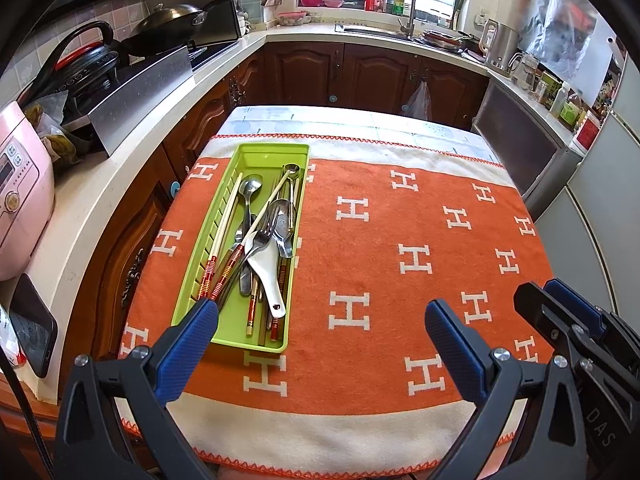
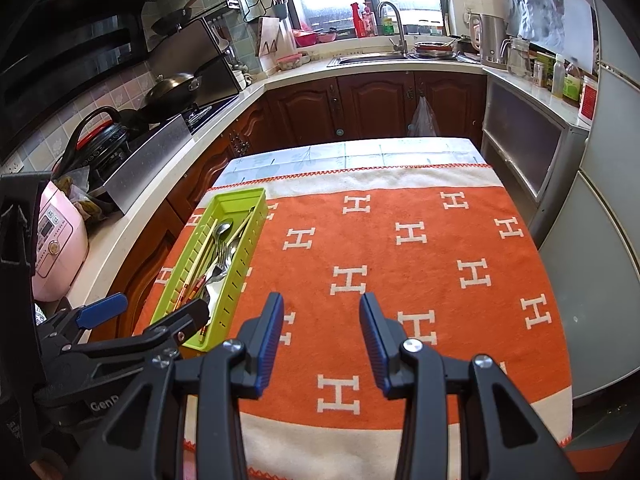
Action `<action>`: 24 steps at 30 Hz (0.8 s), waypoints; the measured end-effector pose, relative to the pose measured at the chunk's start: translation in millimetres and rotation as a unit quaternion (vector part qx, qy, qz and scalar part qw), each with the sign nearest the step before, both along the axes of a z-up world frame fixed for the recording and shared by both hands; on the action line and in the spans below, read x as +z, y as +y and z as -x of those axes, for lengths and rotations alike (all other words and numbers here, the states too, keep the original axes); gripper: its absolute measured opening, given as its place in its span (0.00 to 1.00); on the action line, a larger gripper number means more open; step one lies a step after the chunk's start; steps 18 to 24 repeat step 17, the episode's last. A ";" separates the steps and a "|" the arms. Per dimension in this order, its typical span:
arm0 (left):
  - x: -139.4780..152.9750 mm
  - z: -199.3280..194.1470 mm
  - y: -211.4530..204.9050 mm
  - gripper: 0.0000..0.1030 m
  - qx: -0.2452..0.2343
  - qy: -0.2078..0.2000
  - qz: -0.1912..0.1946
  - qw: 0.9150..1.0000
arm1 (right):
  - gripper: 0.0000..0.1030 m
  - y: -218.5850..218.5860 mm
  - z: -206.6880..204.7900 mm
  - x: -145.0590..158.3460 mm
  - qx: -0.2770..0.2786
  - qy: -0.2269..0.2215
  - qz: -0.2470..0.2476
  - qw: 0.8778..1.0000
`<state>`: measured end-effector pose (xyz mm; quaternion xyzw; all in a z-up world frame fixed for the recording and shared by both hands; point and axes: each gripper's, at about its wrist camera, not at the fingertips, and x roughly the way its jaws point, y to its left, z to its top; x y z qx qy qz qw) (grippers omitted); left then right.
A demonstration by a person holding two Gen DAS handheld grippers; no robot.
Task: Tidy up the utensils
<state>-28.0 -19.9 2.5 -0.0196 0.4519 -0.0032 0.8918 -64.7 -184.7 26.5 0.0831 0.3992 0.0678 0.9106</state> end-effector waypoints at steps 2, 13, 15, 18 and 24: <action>0.2 -0.1 0.3 0.99 0.000 0.001 0.001 1.000 | 0.38 -0.2 0.1 0.1 0.000 0.001 0.000 1.000; -0.8 0.3 -0.2 0.99 0.002 0.002 -0.001 1.000 | 0.38 1.1 -0.8 -1.3 0.000 0.003 -0.001 1.000; -0.6 0.5 -0.5 0.99 0.001 0.001 -0.004 1.000 | 0.38 2.7 -1.5 -3.0 0.000 0.006 -0.002 1.000; -1.9 1.3 0.1 0.99 0.002 0.000 -0.009 1.000 | 0.38 2.8 -2.9 -5.4 0.000 0.009 -0.001 1.000; -1.9 1.3 0.1 0.99 0.002 0.000 -0.009 1.000 | 0.38 2.8 -2.9 -5.4 0.000 0.009 -0.001 1.000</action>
